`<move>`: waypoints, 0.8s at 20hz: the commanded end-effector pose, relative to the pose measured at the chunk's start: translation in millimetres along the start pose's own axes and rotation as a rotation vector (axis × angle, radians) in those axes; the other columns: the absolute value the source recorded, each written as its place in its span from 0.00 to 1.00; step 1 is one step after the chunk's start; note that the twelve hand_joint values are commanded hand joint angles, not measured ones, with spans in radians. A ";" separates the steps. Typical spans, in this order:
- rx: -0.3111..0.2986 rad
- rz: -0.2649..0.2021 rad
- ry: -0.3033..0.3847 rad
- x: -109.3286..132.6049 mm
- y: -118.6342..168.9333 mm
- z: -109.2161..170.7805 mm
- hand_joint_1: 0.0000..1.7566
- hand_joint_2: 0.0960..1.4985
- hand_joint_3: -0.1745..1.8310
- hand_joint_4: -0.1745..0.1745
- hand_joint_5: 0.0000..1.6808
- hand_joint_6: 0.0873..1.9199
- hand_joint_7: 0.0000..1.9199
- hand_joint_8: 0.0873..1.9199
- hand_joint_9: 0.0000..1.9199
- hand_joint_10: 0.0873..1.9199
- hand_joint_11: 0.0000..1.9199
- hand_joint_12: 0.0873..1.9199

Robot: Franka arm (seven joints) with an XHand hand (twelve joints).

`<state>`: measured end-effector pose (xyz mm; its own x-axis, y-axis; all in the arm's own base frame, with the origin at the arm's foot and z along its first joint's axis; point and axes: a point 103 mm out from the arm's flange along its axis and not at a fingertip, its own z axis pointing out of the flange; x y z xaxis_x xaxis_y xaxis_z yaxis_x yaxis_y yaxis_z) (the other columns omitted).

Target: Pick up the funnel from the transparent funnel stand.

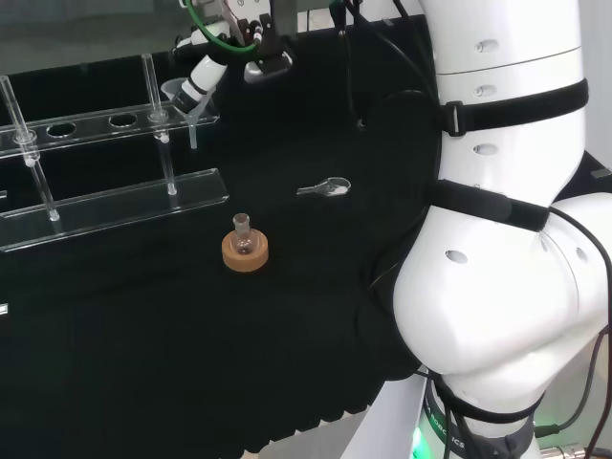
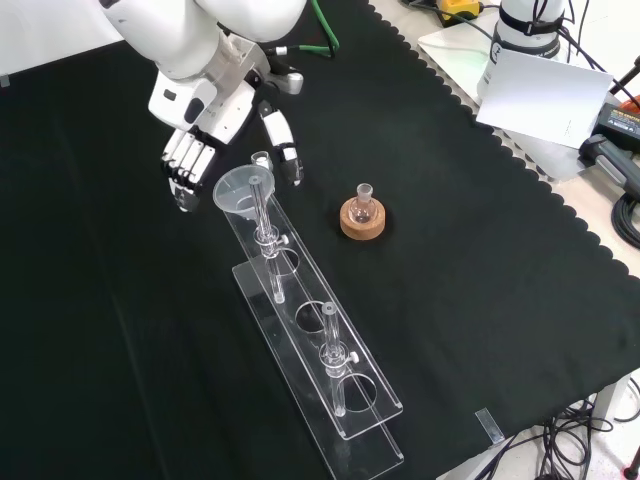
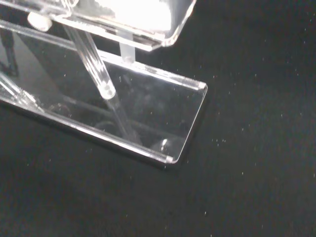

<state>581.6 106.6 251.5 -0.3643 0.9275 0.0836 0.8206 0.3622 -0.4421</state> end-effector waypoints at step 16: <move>0.036 -0.017 -0.032 -6.8 14.1 -2.2 0.28 0.38 0.11 0.39 0.10 0.00 0.14 0.31 0.11 0.40 0.00 0.75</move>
<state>595.5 106.2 249.5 -0.3878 0.9190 0.0710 0.7993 0.3736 -0.4708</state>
